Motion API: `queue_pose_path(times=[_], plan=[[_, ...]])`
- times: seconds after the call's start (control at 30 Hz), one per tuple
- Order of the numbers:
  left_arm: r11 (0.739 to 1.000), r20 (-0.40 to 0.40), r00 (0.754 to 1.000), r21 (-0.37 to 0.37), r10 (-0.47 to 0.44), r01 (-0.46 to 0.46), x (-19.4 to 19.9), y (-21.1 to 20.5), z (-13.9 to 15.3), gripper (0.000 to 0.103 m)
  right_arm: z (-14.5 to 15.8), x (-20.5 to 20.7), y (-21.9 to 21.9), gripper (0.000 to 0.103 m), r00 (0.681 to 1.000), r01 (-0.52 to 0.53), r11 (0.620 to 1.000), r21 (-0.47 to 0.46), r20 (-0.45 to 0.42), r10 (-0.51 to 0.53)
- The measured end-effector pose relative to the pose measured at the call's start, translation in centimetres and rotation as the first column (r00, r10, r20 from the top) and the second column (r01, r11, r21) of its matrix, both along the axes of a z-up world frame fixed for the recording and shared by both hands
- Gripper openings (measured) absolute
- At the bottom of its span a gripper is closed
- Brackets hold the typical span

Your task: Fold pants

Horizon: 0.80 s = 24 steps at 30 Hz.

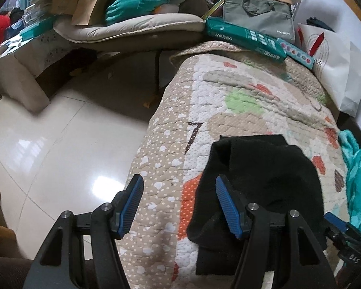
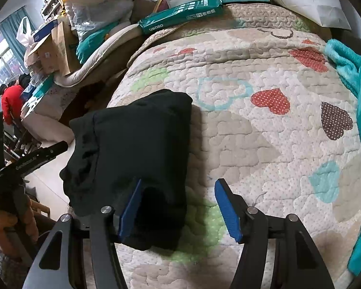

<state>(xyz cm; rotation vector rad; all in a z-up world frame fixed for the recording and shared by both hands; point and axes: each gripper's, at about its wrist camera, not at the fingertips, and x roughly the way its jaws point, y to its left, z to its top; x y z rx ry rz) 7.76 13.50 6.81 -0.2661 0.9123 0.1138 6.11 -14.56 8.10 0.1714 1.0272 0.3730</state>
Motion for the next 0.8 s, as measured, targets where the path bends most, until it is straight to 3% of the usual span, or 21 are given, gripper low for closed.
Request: queue_pose_path(times=[0.4,0.8], plan=[[0.999,0.043,0.999,0.048,-0.026,0.023,-0.2,-0.9,1.0,0.062,0.9,-0.5,1.1,0.069,0.998,-0.014,0.997,-0.070,0.062,0.018],[0.998,0.015,0.999,0.049,-0.032,0.031,-0.2,-1.2,0.7,0.062,1.7,-1.3,3.1,0.071,0.992,-0.061,0.990,-0.126,0.102,0.074]])
